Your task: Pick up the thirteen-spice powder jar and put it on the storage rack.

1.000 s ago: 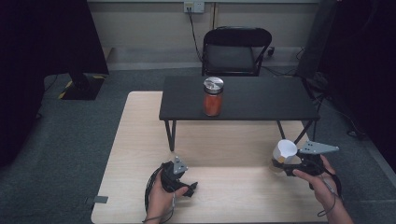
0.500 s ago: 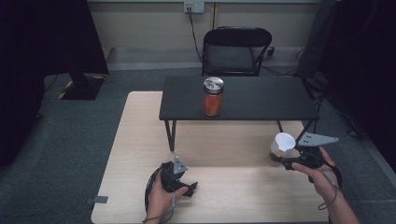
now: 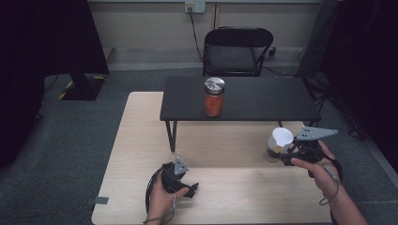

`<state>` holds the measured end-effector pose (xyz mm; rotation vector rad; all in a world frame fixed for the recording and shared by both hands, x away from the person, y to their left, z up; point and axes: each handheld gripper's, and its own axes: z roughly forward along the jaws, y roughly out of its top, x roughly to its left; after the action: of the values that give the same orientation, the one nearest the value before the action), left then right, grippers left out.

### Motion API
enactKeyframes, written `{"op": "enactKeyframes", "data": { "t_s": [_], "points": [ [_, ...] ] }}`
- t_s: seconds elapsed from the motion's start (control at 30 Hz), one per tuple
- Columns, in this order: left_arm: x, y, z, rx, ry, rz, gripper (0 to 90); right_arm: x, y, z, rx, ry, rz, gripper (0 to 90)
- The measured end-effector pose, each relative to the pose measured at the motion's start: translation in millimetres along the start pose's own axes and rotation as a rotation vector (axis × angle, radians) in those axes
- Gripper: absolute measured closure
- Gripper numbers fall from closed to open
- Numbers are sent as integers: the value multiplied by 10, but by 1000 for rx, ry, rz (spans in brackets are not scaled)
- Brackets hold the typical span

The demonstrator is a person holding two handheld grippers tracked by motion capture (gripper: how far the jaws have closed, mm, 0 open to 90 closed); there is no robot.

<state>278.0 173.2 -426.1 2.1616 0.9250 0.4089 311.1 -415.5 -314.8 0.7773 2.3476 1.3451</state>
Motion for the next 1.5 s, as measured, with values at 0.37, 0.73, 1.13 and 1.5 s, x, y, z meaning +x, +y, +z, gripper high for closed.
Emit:
{"op": "enactKeyframes", "data": {
  "t_s": [0.37,0.73,1.13,1.5],
  "points": [
    [0,0,0,0,0,0,0,0,251,9,-16,41,-11,305],
    [0,0,0,0,0,0,0,-20,571,-42,-24,77,-24,304],
    [0,0,0,0,0,0,0,10,873,-122,-35,65,-35,304],
    [0,0,0,0,0,0,0,9,1130,-183,-45,37,-35,304]
  ]
}}
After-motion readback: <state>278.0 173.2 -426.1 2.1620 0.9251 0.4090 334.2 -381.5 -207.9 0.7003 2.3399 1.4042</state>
